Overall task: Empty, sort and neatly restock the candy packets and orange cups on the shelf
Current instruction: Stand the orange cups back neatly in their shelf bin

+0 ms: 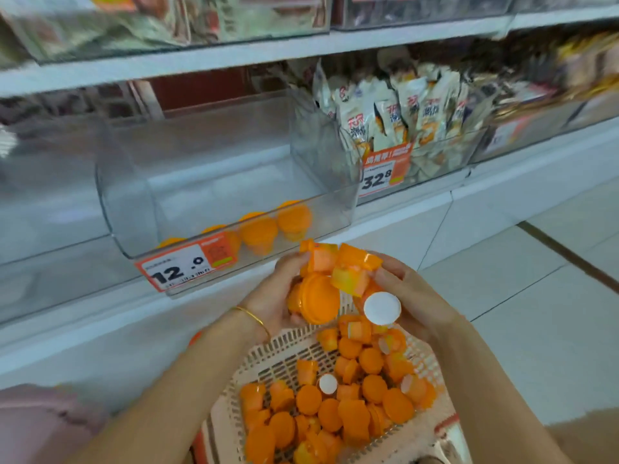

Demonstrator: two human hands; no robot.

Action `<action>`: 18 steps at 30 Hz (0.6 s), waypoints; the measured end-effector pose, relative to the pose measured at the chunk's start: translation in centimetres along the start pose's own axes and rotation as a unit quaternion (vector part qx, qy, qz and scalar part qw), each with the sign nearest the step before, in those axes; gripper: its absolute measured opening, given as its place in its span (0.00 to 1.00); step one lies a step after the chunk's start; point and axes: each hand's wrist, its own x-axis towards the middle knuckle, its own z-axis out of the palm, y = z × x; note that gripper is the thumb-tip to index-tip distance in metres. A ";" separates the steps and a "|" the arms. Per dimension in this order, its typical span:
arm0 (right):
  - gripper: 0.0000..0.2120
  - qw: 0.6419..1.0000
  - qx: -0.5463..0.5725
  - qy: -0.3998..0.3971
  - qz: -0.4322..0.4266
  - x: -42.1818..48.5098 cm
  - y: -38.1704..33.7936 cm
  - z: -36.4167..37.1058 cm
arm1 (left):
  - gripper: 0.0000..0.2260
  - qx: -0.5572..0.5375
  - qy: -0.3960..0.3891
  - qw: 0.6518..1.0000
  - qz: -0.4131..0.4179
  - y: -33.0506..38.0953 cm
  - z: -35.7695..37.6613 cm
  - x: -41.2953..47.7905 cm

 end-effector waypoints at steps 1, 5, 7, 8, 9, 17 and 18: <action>0.39 1.000 -0.013 -0.003 -0.024 0.2 -2.2 0.6 | 0.13 0.020 0.008 0.999 0.035 1.7 -0.1 -0.7; 0.25 0.989 -0.105 0.019 -0.097 2.9 -10.5 2.2 | 0.13 0.106 0.062 0.985 0.124 9.3 -1.7 -2.6; 0.18 0.976 -0.174 0.018 -0.126 5.6 -14.1 2.9 | 0.18 0.174 0.123 0.966 0.150 12.8 -3.5 -2.3; 0.16 0.968 -0.211 0.017 -0.137 7.4 -15.5 3.4 | 0.19 0.198 0.151 0.957 0.148 14.3 -4.4 -2.0; 0.17 0.955 -0.258 0.017 -0.144 9.6 -16.4 3.8 | 0.20 0.216 0.171 0.951 0.140 15.5 -5.5 -1.4; 0.28 0.862 -0.502 -0.057 -0.035 24.4 -11.5 5.0 | 0.13 0.339 0.162 0.926 -0.032 19.3 -10.6 4.3; 0.27 0.862 -0.501 -0.068 -0.030 25.3 -10.8 5.1 | 0.16 0.363 0.157 0.918 -0.039 19.4 -10.9 5.0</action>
